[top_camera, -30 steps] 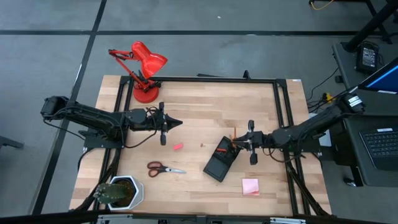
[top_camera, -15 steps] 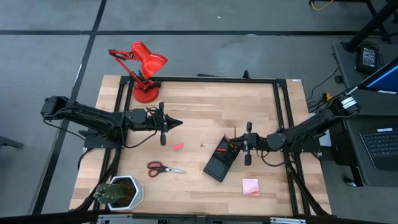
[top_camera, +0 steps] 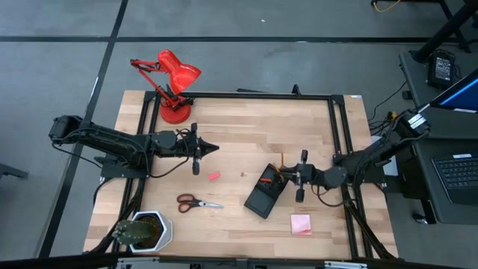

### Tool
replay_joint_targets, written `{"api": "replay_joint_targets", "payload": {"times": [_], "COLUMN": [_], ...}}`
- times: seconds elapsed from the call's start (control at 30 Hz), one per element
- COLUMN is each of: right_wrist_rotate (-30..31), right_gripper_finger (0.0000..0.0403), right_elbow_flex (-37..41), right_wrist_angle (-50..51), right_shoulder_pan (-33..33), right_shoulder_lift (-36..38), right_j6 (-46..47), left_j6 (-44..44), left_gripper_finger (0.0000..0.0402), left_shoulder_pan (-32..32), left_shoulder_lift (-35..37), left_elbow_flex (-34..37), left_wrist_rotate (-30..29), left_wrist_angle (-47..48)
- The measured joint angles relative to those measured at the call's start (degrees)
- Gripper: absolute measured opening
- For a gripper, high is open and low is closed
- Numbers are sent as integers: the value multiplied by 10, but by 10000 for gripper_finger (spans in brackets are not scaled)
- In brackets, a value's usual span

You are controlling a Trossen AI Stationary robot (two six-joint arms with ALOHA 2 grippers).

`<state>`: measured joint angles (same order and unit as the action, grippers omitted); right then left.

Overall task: Pick and place office supplies into organizer
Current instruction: Put the pencil into the desk organizer

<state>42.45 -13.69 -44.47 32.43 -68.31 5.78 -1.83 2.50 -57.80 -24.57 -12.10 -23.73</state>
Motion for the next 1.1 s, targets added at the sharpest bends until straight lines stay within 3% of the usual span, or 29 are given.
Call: {"api": "replay_joint_targets", "payload": {"times": [0.6,0.9,1.1], "right_wrist_rotate": [60,62,62], "right_gripper_finger": [26,26,61], "right_elbow_flex": [0,0,0], "right_wrist_angle": [-19,-21,-25], "right_shoulder_pan": [9,9,9], "right_shoulder_lift": [-52,-52,-50], "right_j6": [32,45,42], "left_j6": [-6,-6,-14], "left_gripper_finger": [6,6,6], "left_shoulder_pan": [0,0,0], "left_shoulder_lift": [0,0,0], "left_elbow_flex": [0,0,0], "left_wrist_rotate": [0,0,0], "left_wrist_angle": [0,0,0]}}
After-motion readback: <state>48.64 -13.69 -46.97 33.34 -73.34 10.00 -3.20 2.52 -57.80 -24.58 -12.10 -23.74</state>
